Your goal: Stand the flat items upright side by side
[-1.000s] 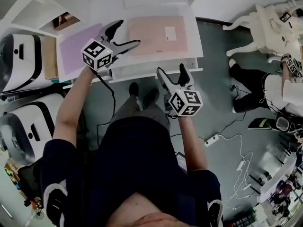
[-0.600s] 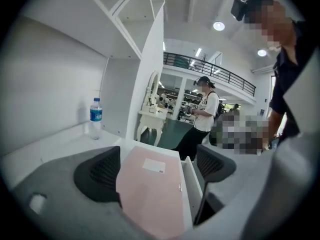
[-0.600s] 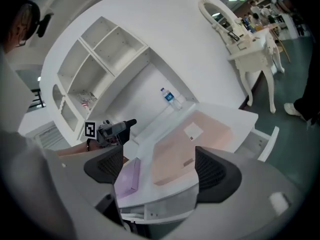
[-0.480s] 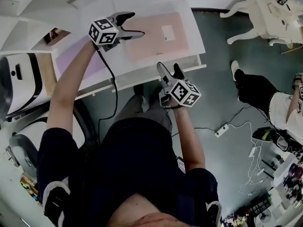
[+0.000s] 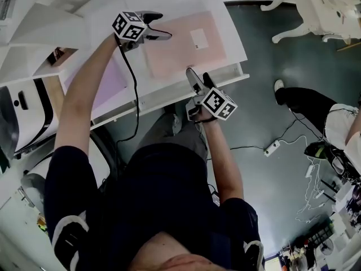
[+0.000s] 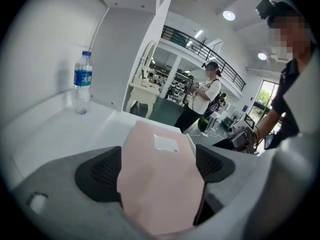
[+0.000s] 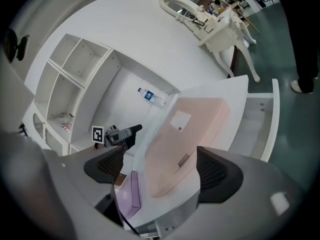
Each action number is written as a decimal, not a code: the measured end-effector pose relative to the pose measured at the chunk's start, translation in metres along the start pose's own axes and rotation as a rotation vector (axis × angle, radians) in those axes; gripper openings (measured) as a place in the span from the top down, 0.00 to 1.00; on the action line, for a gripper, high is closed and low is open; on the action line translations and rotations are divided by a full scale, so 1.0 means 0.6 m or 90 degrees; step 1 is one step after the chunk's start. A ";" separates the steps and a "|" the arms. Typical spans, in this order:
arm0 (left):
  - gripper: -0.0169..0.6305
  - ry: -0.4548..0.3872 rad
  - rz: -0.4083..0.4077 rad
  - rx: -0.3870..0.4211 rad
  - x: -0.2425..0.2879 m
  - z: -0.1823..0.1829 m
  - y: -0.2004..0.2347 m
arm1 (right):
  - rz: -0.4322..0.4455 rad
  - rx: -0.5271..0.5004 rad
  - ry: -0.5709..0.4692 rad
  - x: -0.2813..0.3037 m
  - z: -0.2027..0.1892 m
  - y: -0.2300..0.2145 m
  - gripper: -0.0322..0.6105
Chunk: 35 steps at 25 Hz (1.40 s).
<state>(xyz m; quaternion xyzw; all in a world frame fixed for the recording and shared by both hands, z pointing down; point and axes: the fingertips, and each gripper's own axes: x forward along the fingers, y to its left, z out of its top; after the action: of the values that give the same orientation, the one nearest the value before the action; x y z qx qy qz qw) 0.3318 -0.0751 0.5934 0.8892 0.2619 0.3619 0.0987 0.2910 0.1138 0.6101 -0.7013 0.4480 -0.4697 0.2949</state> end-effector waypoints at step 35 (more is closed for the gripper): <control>0.25 0.282 -0.169 -0.046 0.135 -0.077 0.096 | 0.042 0.252 -0.072 0.086 -0.011 -0.093 0.23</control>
<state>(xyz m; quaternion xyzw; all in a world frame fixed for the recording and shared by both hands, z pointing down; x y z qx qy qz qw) 0.3711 -0.0810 0.6959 0.7418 0.3787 0.5410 0.1171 0.3124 0.0910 0.6793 -0.6397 0.3528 -0.4984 0.4668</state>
